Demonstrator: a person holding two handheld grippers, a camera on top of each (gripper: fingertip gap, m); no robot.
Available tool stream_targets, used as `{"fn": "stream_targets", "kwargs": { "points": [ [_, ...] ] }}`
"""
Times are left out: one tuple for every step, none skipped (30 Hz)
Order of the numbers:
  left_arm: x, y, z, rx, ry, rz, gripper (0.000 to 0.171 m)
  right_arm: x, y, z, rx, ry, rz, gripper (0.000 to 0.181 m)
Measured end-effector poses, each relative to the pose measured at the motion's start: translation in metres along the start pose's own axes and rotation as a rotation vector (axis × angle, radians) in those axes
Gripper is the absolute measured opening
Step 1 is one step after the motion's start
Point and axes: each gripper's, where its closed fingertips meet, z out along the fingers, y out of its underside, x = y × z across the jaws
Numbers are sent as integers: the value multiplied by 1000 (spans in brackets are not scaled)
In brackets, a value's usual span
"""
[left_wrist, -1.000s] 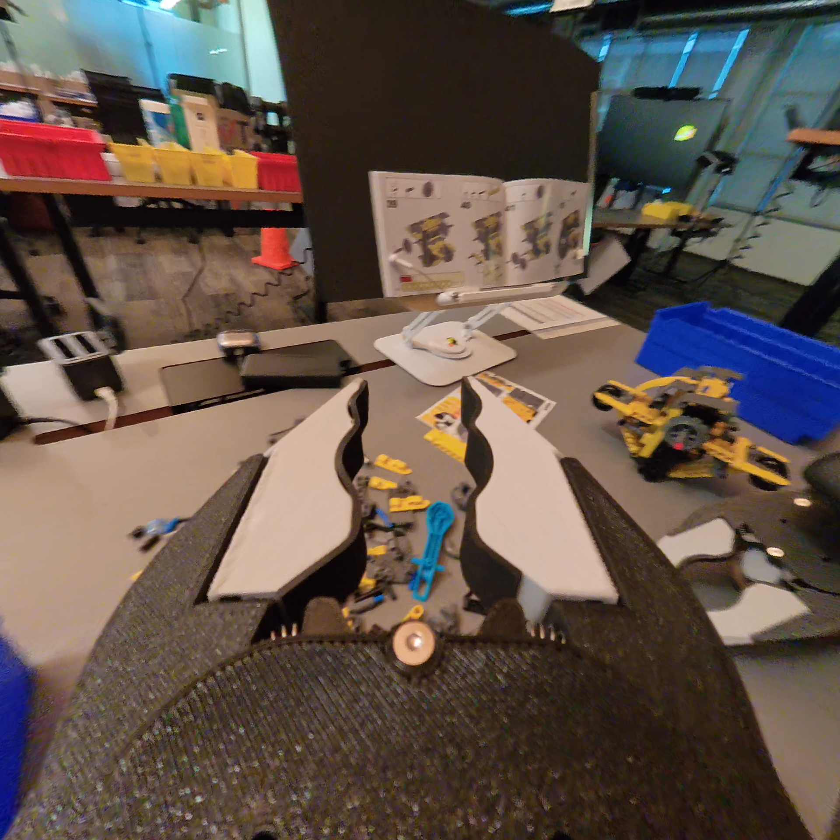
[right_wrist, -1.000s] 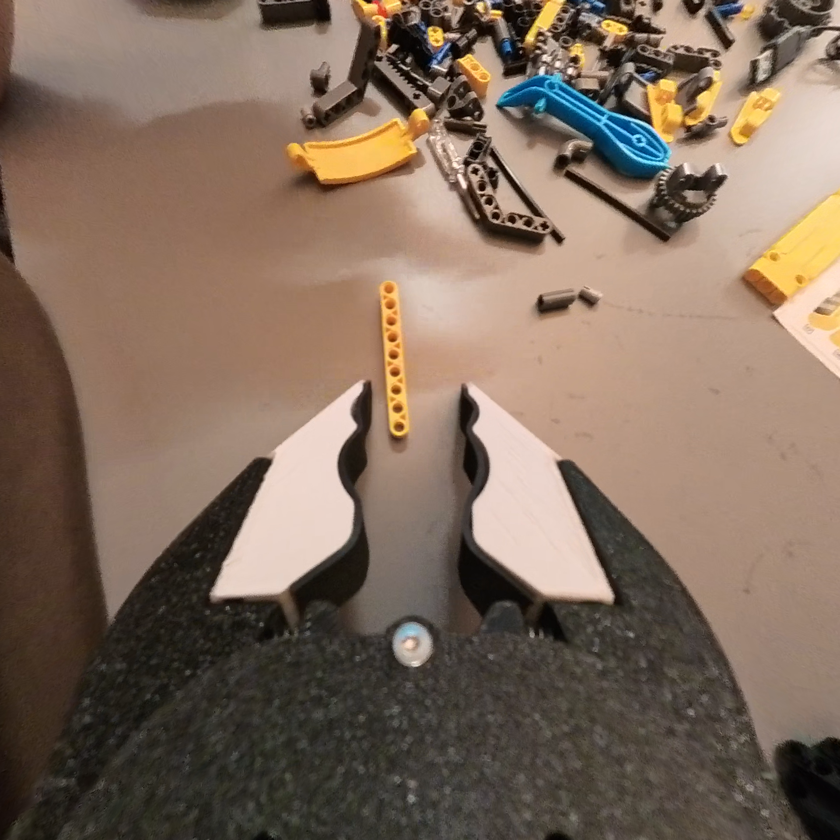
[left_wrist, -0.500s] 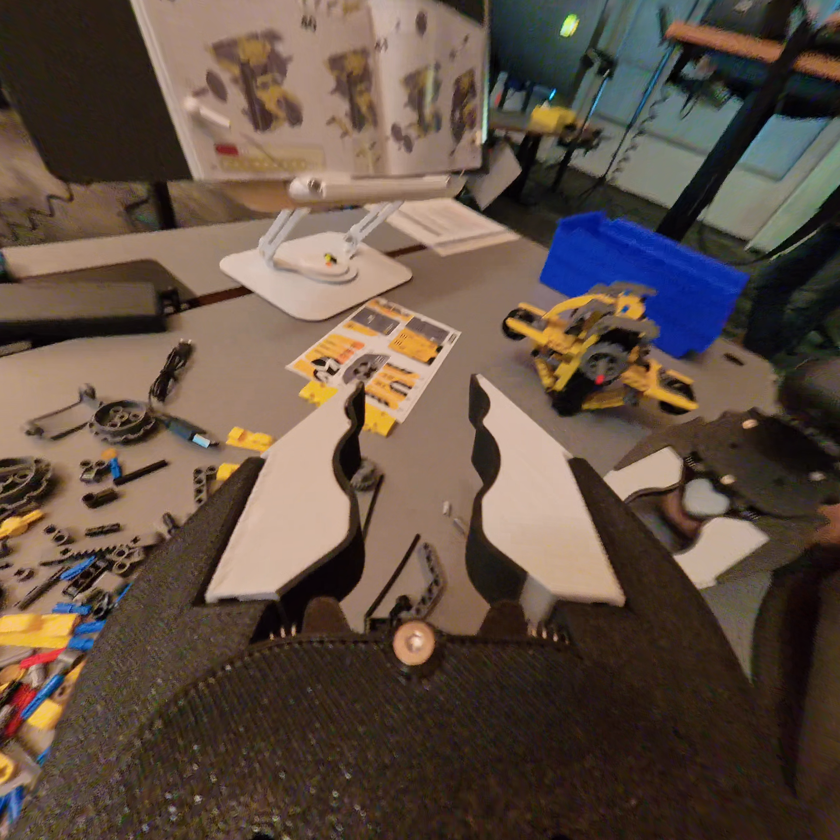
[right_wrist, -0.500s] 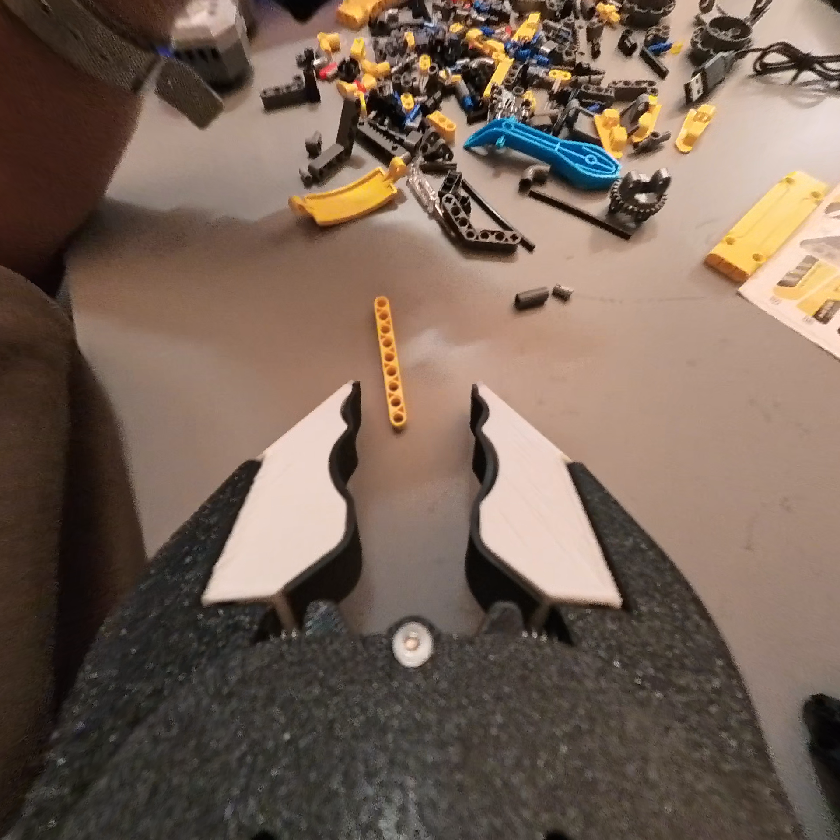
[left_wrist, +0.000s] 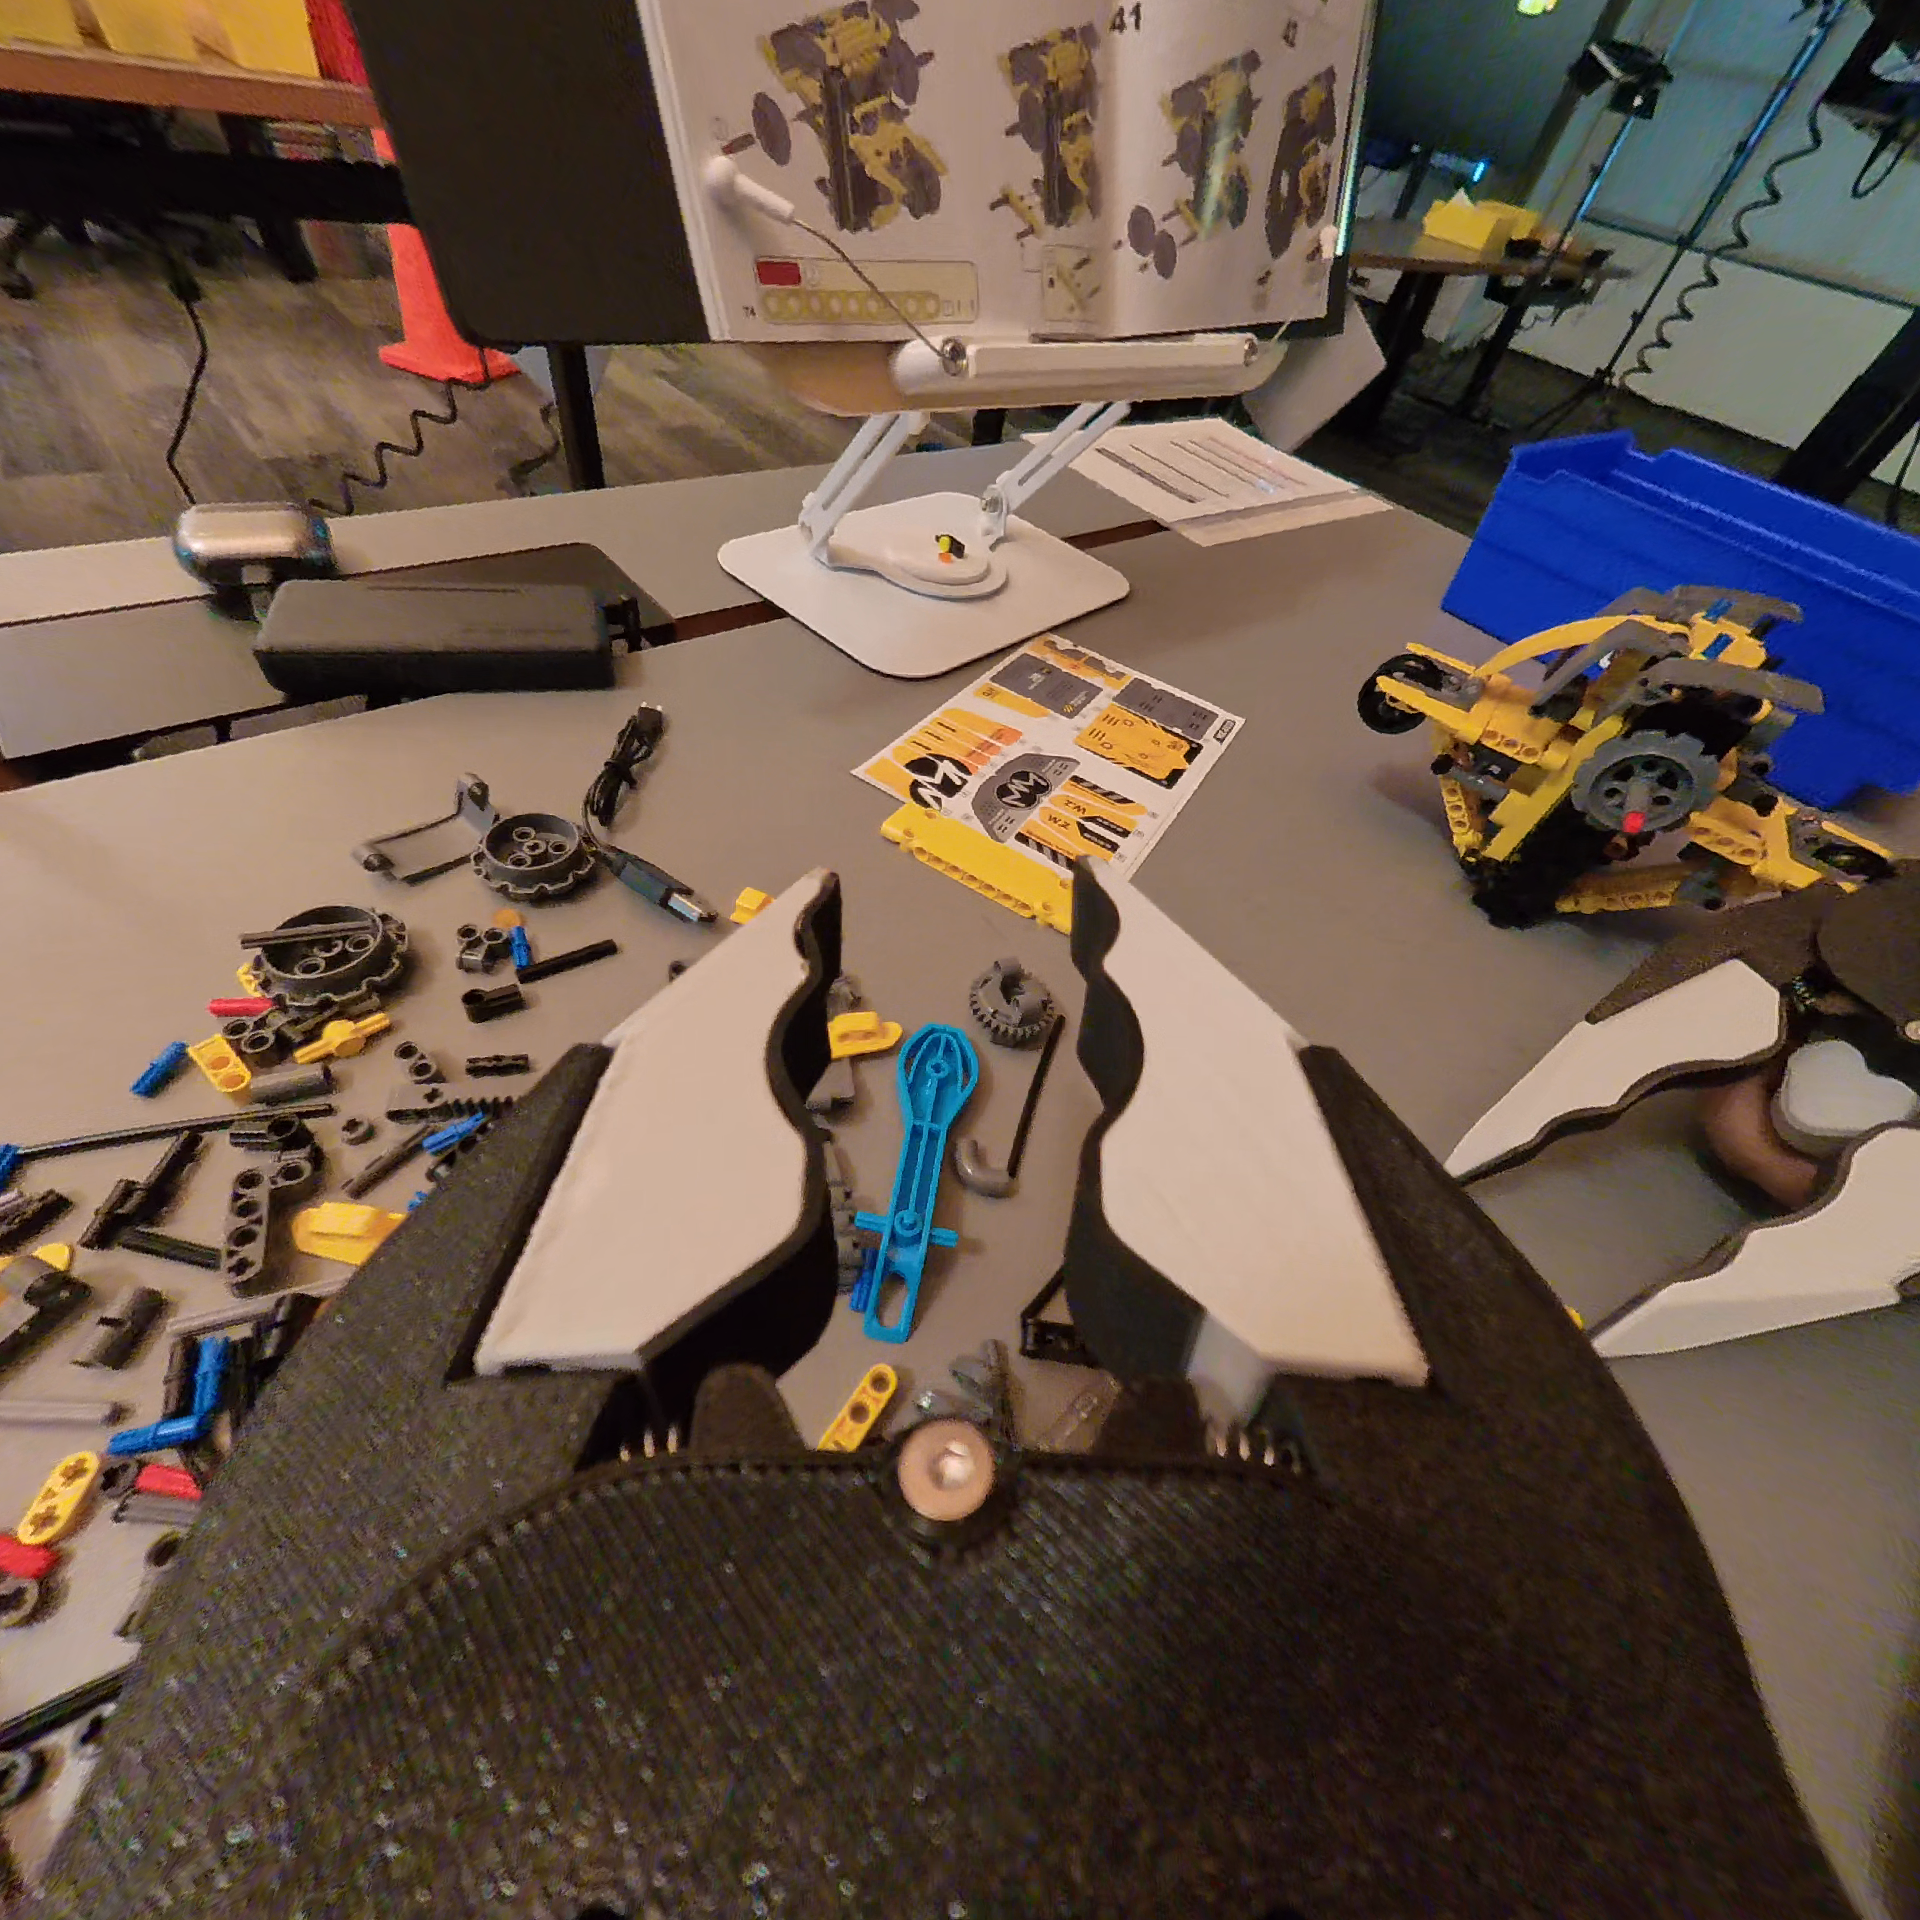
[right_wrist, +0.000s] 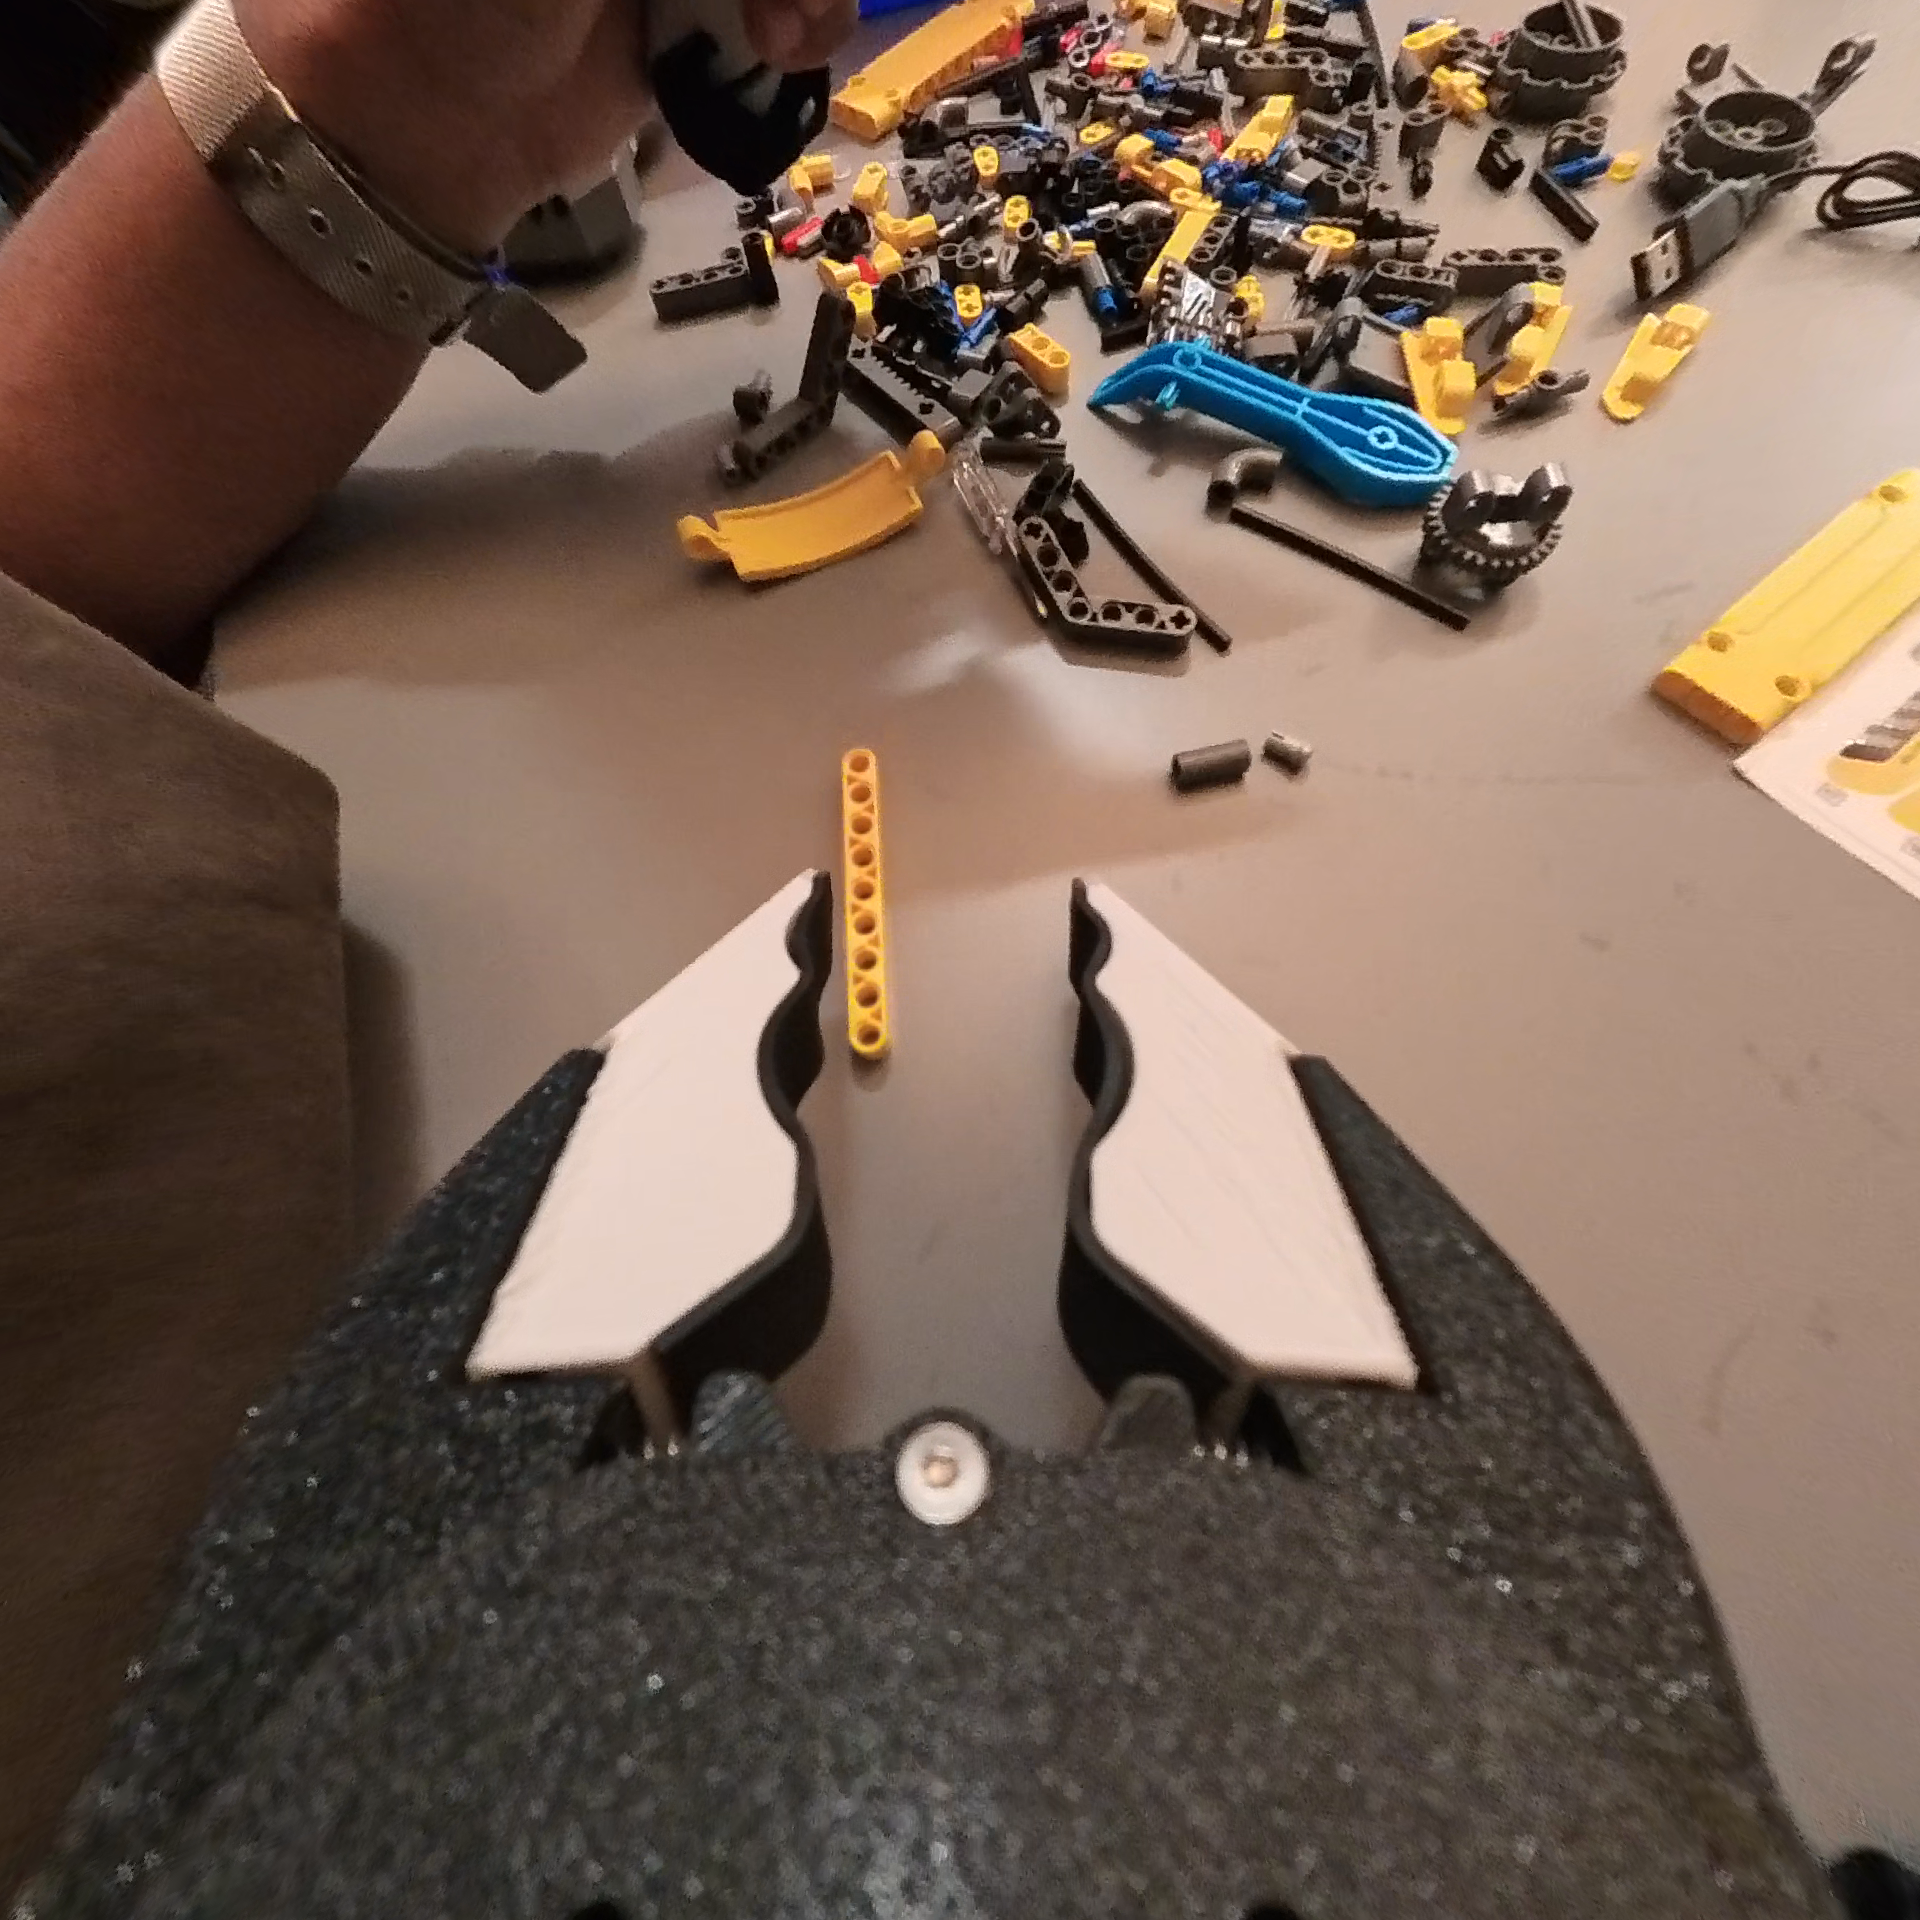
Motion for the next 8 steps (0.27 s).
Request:
{"fn": "stream_targets", "kwargs": {
  "points": [
    [0,0,0,6,0,-1,43,0,0,0,2,-4,1,45],
    [-1,0,0,8,0,-1,44,0,-1,0,6,-8,3,45],
    [-1,0,0,7,-1,0,44,-1,-1,-1,11,-13,6,45],
    [-1,1,1,5,-4,3,44,0,-2,-2,19,-16,11,45],
    [-1,2,2,0,-6,6,44,0,-3,-3,28,-22,18,45],
    [-1,3,3,-6,-6,9,43,0,-4,-3,36,-32,29,45],
    [-1,5,5,-12,-5,10,44,0,-5,-4,45,-43,43,45],
    [0,6,6,-18,-2,12,44,1,-6,-5,54,-57,58,45]
  ]
}}
